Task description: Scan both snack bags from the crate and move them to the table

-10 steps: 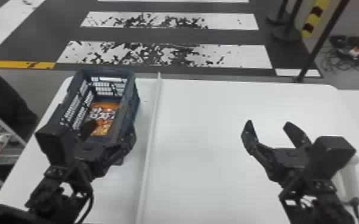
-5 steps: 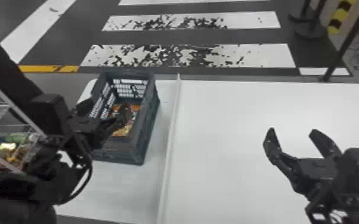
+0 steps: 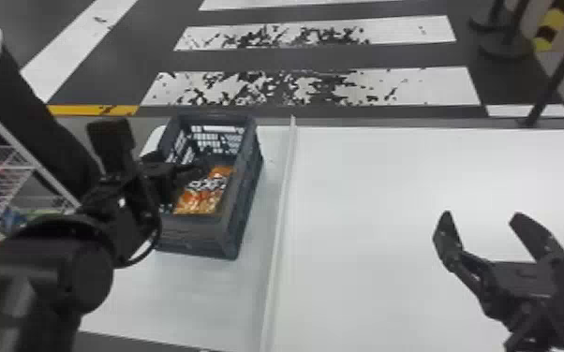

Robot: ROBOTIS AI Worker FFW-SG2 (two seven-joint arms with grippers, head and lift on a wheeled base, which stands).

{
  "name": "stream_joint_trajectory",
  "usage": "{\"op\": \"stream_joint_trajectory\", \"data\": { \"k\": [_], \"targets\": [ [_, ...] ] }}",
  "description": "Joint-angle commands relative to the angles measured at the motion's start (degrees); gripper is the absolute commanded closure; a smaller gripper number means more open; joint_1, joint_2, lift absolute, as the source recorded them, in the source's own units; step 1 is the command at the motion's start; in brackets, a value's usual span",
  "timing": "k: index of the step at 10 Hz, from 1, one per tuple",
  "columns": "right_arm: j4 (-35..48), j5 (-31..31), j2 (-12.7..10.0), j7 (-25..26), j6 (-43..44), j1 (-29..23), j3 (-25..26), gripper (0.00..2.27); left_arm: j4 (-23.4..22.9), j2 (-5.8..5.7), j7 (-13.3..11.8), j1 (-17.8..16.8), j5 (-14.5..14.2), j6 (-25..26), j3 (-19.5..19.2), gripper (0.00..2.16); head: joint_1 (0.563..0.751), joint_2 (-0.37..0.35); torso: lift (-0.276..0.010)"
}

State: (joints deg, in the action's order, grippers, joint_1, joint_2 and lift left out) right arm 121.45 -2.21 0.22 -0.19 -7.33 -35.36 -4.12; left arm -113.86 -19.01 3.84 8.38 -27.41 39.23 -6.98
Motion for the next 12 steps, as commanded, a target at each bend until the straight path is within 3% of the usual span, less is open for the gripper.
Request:
{"op": "stream_joint_trajectory", "data": {
  "k": [1,2,3,6,8,12],
  "targets": [
    [-0.3,-0.1,0.6,0.0,-0.4,-0.1,0.1,0.08,2.9,-0.15,-0.1,-4.8,-0.4,6.6,0.4,0.09,0.695,0.16,-0.087],
    [-0.9,-0.1,0.8,0.0,-0.4,0.1,0.3,0.08,4.2,-0.06,0.0,-6.5,-0.4,9.8,0.4,0.09,0.695,0.16,-0.087],
    [-1.6,-0.5,1.5,0.0,-0.4,0.3,0.4,0.08,5.2,-0.06,0.2,-9.3,-0.3,17.9,0.3,0.09,0.695,0.159,-0.087],
    [-2.3,-1.0,2.2,0.1,-0.5,0.5,0.4,0.08,10.9,0.03,0.8,-16.3,0.7,25.4,2.5,0.09,0.695,0.159,-0.087],
    [-2.8,-1.5,2.9,0.1,-0.5,0.6,0.6,0.08,14.5,-0.5,2.1,-22.4,0.8,35.1,4.0,0.09,0.695,0.154,-0.087],
    [-3.8,-2.2,3.0,0.1,0.0,0.6,0.6,0.08,21.8,-0.59,1.5,-28.4,2.5,40.5,6.2,0.08,0.695,0.157,-0.087]
  ]
}}
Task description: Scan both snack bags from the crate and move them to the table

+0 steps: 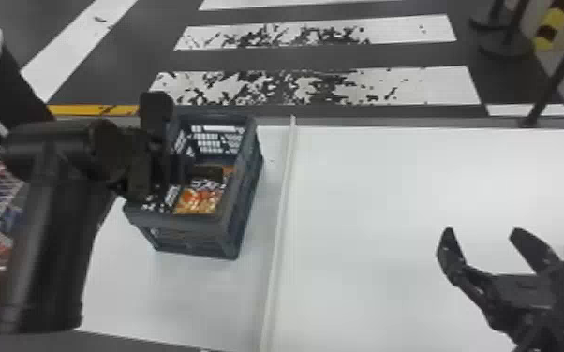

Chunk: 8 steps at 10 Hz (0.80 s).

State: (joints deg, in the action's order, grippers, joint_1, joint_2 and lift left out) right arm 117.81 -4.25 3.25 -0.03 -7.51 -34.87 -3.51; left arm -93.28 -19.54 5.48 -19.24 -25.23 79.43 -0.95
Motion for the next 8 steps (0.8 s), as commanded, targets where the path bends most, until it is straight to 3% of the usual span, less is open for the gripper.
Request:
{"op": "stream_joint_trajectory", "data": {
  "k": [1,3,8],
  "targets": [
    [-0.1,-0.1,0.0,-0.1,0.2,0.0,0.0,0.08,4.2,-0.24,-0.9,-2.6,1.0,0.3,1.0,0.08,0.695,0.158,-0.087],
    [0.0,-0.3,0.4,-0.1,1.0,-0.2,-0.3,0.08,8.2,-0.24,-2.8,-4.1,2.2,-0.2,1.3,0.08,0.695,0.164,-0.087],
    [0.0,-1.0,0.8,0.0,4.9,-1.9,-0.2,0.08,18.2,2.05,-5.1,-9.7,4.2,-2.5,6.0,0.08,0.695,0.149,-0.087]
  ]
}}
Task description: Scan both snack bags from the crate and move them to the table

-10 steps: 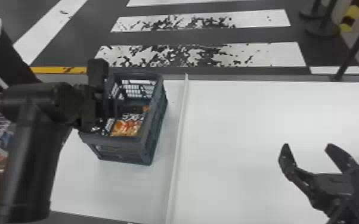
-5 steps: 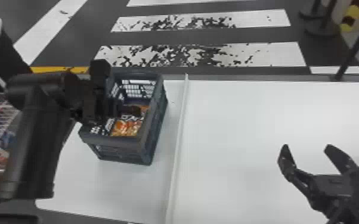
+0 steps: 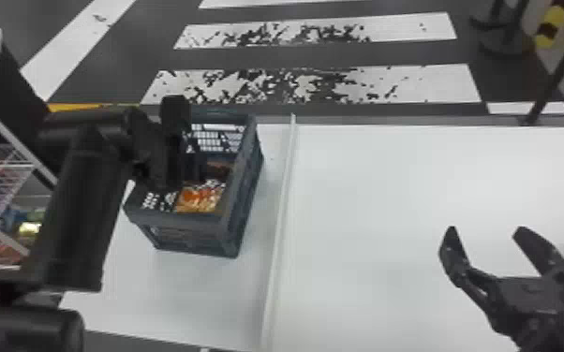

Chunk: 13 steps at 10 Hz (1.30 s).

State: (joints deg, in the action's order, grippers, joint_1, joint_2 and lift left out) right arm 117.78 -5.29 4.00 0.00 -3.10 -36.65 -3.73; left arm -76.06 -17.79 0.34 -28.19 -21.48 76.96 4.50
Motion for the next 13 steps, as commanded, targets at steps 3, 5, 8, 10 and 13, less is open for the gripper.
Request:
{"op": "stream_joint_trajectory", "data": {
  "k": [3,5,8,10,13],
  "targets": [
    [-0.2,-1.1,0.5,0.0,1.6,-0.3,0.3,0.08,6.0,0.73,-1.9,-1.6,2.2,-1.2,0.5,0.16,0.695,0.131,-0.087],
    [-0.2,-1.4,0.6,0.0,1.7,-0.3,0.3,0.08,10.7,0.73,-3.2,-2.9,2.6,-2.5,0.3,1.6,0.695,0.135,-0.087],
    [-0.4,-2.6,0.7,0.9,2.6,-0.6,0.7,0.08,9.8,0.73,-2.5,-2.8,2.6,-1.8,0.7,2.14,0.695,0.144,-0.087],
    [0.0,-3.1,0.7,1.2,4.7,-1.5,1.4,0.08,5.2,0.73,-2.3,-0.1,2.1,0.9,-1.2,2.14,0.695,0.137,-0.087],
    [0.8,-3.1,0.2,1.2,6.1,-2.6,1.4,0.08,-9.3,0.56,2.6,6.6,-0.1,2.6,-5.5,2.14,0.695,0.133,-0.087]
  ]
}}
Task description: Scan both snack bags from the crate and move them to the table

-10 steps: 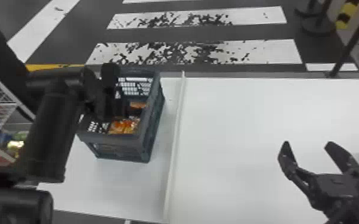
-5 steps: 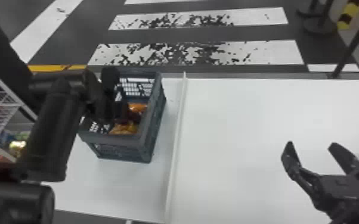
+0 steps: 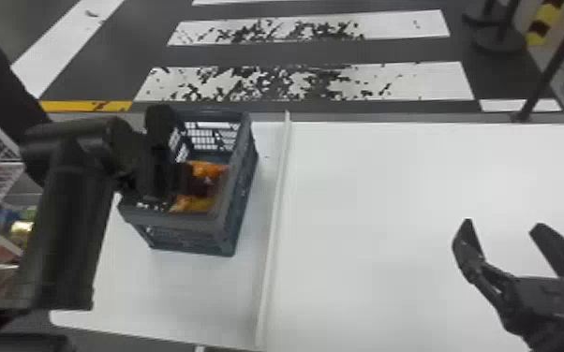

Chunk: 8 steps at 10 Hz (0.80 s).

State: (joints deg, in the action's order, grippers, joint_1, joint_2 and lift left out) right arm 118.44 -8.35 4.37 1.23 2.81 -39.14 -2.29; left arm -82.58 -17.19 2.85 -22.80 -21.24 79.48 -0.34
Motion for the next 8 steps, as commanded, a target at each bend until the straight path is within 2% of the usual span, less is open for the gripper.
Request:
{"op": "stream_joint_trajectory", "data": {
  "k": [1,2,4,8],
  "targets": [
    [0.3,0.0,-0.2,0.0,0.9,-0.5,0.2,0.08,-7.2,-0.03,1.2,3.2,-0.9,0.1,-1.2,2.14,0.695,0.137,-0.087],
    [0.5,0.0,-0.2,0.0,1.8,-0.9,0.4,0.08,-10.7,0.05,2.2,4.7,-1.6,-0.1,-1.9,2.14,0.695,0.137,-0.087],
    [0.5,0.0,-0.2,0.0,2.5,-1.4,0.9,0.08,-14.4,0.14,2.5,6.3,-1.6,-0.2,-2.3,2.14,0.695,0.128,-0.087],
    [0.4,-0.1,-0.2,0.2,3.0,-1.2,1.2,0.08,-22.9,0.14,5.1,9.9,-2.0,-1.3,-3.2,2.14,0.695,0.117,-0.087]
  ]
}}
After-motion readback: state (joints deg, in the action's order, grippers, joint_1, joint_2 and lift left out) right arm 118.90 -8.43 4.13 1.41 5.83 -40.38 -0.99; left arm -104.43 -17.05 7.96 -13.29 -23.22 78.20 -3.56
